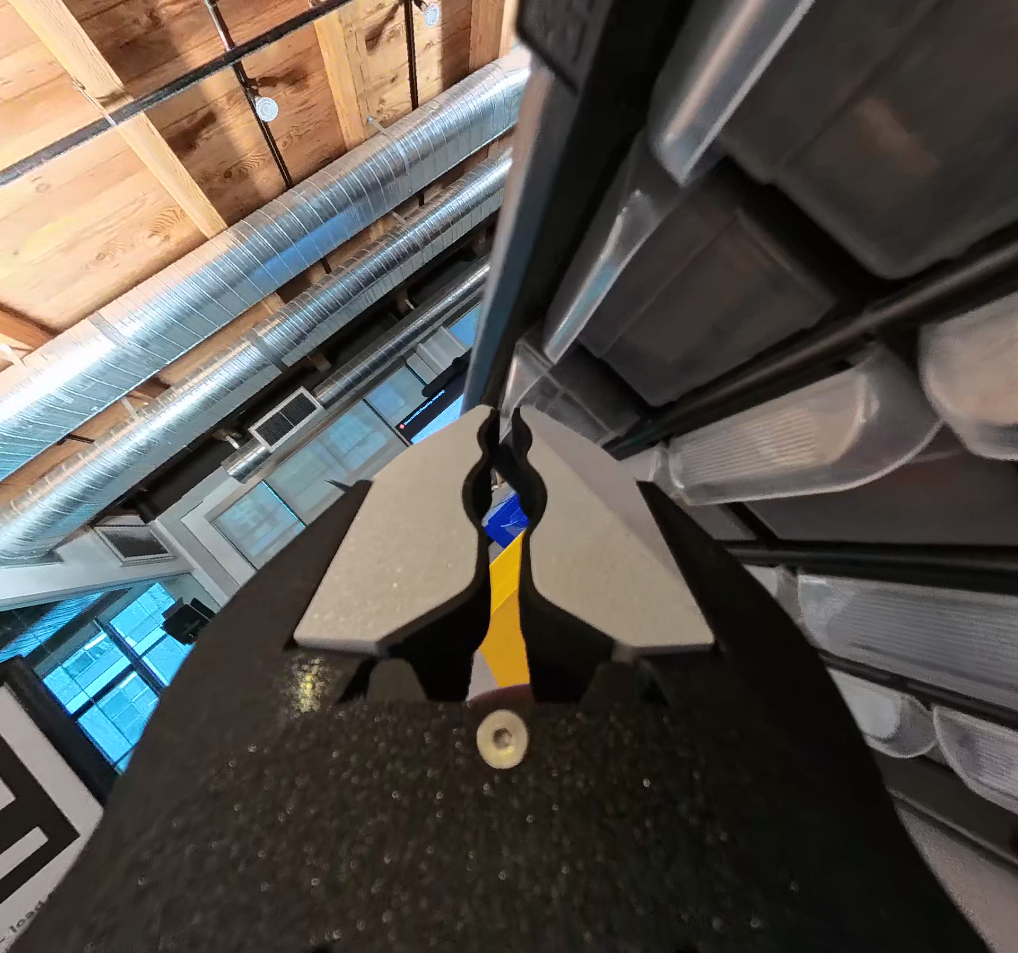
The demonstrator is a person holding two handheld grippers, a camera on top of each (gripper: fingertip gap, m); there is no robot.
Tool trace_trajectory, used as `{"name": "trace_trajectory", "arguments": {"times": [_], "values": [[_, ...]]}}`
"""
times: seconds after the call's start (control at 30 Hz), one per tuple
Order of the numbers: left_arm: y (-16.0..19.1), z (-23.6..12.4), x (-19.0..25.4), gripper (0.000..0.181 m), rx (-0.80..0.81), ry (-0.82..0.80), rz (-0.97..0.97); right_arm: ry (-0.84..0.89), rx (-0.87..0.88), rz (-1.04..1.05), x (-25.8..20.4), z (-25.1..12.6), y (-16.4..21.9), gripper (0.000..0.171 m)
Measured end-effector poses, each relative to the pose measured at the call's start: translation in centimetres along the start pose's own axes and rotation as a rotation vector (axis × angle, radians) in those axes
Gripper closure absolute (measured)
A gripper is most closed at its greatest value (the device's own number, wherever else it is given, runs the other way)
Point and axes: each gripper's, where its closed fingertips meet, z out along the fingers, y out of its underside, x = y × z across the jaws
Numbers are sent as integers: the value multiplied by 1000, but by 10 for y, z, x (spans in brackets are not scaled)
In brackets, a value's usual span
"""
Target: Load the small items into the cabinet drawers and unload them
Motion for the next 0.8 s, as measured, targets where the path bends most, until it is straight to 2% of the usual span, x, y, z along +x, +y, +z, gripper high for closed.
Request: {"name": "trace_trajectory", "arguments": {"times": [0.8], "values": [[-3,-3,7,122,11,-4,32,-58,-44,48,-62,-58,41,168]]}}
